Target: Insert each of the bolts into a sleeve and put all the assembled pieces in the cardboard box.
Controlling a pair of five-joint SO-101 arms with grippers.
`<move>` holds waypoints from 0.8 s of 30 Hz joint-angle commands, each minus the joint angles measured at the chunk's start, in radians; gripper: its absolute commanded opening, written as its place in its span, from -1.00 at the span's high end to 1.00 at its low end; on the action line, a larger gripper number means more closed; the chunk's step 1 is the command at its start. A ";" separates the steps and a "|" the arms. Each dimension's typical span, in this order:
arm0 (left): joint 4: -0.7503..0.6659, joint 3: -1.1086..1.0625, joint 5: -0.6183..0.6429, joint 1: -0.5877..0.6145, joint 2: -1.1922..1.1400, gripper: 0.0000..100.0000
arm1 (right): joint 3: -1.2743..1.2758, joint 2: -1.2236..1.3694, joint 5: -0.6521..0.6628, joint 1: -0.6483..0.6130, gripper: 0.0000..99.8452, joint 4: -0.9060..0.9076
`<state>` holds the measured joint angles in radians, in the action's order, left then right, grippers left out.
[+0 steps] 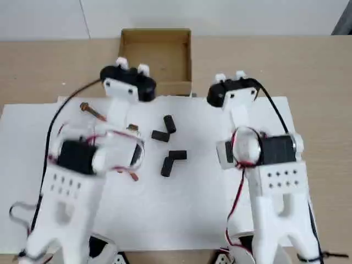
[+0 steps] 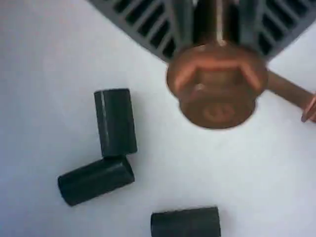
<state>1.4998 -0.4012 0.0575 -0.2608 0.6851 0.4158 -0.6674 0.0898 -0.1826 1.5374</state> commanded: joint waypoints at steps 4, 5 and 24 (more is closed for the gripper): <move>-0.367 -0.423 0.011 -0.003 0.468 0.99 | 0.190 -0.237 0.009 -0.005 1.00 -0.171; -0.405 -0.493 0.012 -0.003 0.540 0.99 | 0.230 -0.272 0.009 -0.005 1.00 -0.196; -0.462 -0.897 0.347 0.000 1.134 0.99 | 0.677 -0.725 -0.117 -0.263 1.00 -0.536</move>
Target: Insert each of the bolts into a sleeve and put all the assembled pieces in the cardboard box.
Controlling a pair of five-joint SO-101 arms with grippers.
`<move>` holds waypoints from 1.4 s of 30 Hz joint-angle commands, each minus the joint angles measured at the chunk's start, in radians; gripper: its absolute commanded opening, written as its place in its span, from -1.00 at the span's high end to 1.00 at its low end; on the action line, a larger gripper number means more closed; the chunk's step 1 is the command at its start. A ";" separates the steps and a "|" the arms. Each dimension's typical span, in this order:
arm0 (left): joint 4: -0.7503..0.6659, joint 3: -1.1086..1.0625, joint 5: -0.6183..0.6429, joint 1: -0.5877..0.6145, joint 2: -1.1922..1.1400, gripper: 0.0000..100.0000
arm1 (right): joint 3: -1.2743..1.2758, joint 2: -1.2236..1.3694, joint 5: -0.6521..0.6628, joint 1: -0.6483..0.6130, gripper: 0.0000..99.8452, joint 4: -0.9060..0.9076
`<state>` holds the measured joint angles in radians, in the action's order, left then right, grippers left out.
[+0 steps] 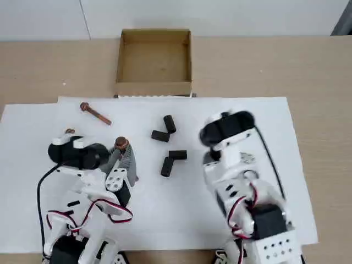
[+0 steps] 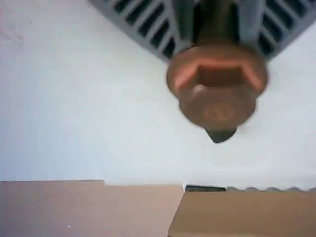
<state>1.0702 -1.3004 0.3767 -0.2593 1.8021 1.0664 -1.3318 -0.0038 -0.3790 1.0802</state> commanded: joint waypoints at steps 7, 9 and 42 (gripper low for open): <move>-0.034 -0.001 0.098 -0.005 0.015 0.99 | 0.218 -0.274 -0.025 -0.197 1.00 -0.170; -0.034 -0.001 0.147 -0.005 0.015 0.99 | 0.269 -0.363 -0.021 -0.217 1.00 -0.171; -0.292 -0.082 0.221 -0.201 0.015 0.99 | 0.373 -0.483 0.018 -0.466 1.00 -0.173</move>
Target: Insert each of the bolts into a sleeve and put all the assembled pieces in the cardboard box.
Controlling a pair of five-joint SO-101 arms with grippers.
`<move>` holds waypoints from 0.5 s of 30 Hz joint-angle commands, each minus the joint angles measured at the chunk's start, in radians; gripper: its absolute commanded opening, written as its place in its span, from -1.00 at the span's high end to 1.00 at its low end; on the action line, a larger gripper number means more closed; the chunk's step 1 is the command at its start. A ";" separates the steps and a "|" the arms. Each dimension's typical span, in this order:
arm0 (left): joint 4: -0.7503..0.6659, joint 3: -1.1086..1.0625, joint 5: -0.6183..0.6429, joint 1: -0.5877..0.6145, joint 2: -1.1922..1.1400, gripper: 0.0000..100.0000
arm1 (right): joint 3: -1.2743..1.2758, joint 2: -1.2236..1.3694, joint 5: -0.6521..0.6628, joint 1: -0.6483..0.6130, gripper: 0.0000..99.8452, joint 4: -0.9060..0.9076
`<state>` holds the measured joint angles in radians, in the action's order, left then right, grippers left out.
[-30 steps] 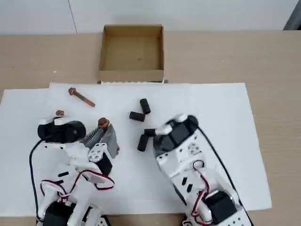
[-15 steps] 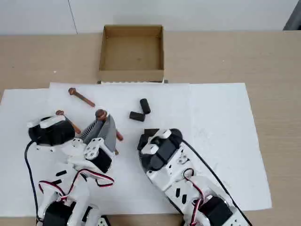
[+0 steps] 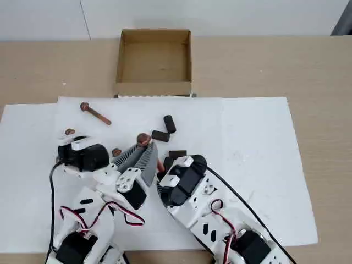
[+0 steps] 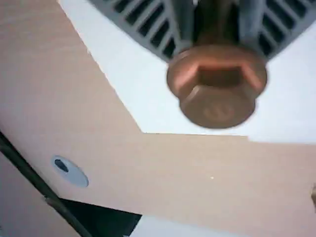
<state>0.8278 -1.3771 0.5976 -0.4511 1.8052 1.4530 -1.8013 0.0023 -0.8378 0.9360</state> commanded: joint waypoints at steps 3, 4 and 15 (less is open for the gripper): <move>-0.081 -0.024 0.000 -0.009 0.012 0.99 | -0.026 -0.013 0.012 -0.005 1.00 -0.058; -0.086 -0.028 0.000 -0.011 0.012 0.99 | -0.026 -0.013 0.012 -0.005 1.00 -0.070; -0.083 -0.027 0.000 -0.011 0.012 0.99 | -0.005 -0.013 0.040 0.018 1.00 -0.082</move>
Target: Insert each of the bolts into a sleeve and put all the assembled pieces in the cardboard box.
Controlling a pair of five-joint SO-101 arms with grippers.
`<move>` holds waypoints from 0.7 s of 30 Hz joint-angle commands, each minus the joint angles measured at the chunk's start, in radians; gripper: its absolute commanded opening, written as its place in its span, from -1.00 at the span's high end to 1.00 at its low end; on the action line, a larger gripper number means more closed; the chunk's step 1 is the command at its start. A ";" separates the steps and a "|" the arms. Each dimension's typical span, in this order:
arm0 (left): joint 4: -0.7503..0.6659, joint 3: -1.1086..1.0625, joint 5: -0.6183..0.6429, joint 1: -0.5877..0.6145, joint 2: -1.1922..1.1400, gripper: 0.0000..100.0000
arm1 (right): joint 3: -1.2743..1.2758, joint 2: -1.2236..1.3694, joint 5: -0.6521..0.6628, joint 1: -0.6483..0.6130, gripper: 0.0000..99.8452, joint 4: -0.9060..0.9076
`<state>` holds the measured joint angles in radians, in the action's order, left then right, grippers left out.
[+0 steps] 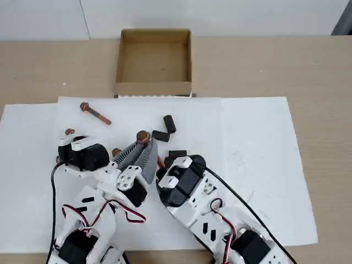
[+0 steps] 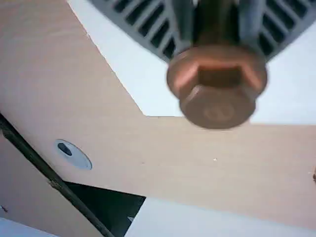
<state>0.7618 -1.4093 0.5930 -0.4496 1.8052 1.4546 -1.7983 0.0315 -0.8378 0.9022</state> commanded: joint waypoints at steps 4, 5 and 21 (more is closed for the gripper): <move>-0.017 0.008 0.005 -0.012 0.012 0.99 | 0.015 -0.016 0.011 0.050 1.00 -0.050; -0.017 0.015 0.005 -0.012 0.012 0.99 | 0.015 -0.016 0.011 0.050 1.00 -0.050; 0.097 0.024 0.005 -0.106 0.009 0.99 | 0.012 -0.016 0.012 0.048 1.00 -0.113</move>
<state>0.8523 -1.4108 0.5900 -0.5355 1.8052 1.4807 -1.7998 0.0330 -0.7933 0.8286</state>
